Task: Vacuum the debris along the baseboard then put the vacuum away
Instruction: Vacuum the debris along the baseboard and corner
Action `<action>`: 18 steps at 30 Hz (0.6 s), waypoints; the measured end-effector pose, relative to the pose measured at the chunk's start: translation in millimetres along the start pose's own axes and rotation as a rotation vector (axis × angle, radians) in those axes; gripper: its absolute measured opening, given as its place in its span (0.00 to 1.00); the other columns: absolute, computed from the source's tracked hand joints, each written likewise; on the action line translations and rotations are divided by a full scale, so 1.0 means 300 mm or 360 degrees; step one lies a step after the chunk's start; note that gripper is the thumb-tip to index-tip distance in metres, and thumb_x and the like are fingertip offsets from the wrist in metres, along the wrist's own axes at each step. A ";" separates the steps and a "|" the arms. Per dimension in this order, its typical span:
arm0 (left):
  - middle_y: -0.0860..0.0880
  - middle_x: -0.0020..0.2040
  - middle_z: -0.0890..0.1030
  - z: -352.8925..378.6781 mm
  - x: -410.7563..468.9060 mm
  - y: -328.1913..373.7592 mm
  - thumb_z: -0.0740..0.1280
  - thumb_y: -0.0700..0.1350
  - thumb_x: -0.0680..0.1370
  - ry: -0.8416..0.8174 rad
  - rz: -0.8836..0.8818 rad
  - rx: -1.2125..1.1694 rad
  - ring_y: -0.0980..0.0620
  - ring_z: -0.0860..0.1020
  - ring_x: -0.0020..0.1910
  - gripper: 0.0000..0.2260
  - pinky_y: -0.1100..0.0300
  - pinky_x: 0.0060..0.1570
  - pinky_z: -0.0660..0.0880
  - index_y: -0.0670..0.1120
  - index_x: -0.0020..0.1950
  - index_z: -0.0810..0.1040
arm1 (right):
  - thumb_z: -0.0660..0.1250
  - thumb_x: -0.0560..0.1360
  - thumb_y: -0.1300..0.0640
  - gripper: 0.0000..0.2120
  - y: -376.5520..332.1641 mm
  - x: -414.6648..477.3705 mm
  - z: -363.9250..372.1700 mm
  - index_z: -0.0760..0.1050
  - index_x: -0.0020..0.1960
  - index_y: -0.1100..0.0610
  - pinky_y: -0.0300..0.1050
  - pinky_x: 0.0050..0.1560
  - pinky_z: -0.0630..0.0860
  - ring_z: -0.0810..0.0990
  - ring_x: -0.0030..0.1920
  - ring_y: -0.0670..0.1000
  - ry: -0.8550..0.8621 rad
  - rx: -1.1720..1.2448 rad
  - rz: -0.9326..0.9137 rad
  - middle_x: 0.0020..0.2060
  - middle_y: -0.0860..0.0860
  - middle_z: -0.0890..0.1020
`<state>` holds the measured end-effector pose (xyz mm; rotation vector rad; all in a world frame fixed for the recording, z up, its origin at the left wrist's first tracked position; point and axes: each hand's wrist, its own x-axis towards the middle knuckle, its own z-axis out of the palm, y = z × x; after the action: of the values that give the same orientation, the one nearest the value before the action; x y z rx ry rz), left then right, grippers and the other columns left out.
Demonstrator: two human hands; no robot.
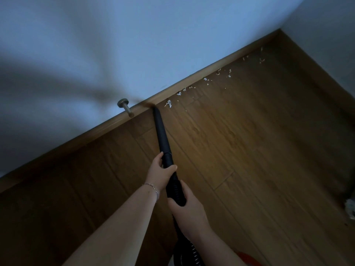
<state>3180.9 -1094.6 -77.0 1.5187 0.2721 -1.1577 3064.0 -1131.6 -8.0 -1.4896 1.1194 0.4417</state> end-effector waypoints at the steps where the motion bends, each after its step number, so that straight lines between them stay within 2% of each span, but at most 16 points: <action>1: 0.46 0.73 0.67 0.005 0.006 0.005 0.67 0.38 0.75 0.0002 0.0003 0.0020 0.47 0.71 0.67 0.32 0.52 0.63 0.71 0.50 0.76 0.57 | 0.63 0.76 0.52 0.30 -0.005 0.006 -0.005 0.57 0.75 0.40 0.37 0.30 0.72 0.76 0.32 0.43 0.0000 0.0010 -0.0001 0.42 0.46 0.81; 5: 0.47 0.72 0.68 0.001 0.024 0.020 0.67 0.39 0.75 0.0044 -0.0006 0.0072 0.47 0.73 0.64 0.32 0.49 0.64 0.71 0.51 0.76 0.58 | 0.63 0.76 0.52 0.29 -0.021 0.017 -0.001 0.58 0.73 0.37 0.39 0.32 0.73 0.76 0.32 0.44 -0.0027 0.0032 -0.0006 0.41 0.46 0.81; 10: 0.47 0.72 0.68 0.026 0.037 0.045 0.68 0.39 0.75 0.0042 -0.0026 0.0100 0.47 0.72 0.65 0.32 0.51 0.62 0.72 0.52 0.76 0.58 | 0.63 0.77 0.50 0.29 -0.035 0.031 -0.030 0.56 0.74 0.37 0.38 0.35 0.74 0.78 0.35 0.44 0.0018 0.0037 0.0048 0.44 0.45 0.80; 18: 0.48 0.71 0.68 0.153 0.088 0.100 0.68 0.40 0.74 -0.0003 -0.0020 0.0160 0.48 0.73 0.63 0.33 0.48 0.64 0.72 0.52 0.76 0.58 | 0.62 0.76 0.49 0.29 -0.054 0.077 -0.153 0.57 0.75 0.39 0.34 0.31 0.70 0.77 0.34 0.41 0.0101 0.0023 0.0058 0.47 0.46 0.80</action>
<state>3191.7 -1154.3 -72.3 1.6054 0.2258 -1.1979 3074.2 -1184.4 -5.1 -1.4814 1.1989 0.4125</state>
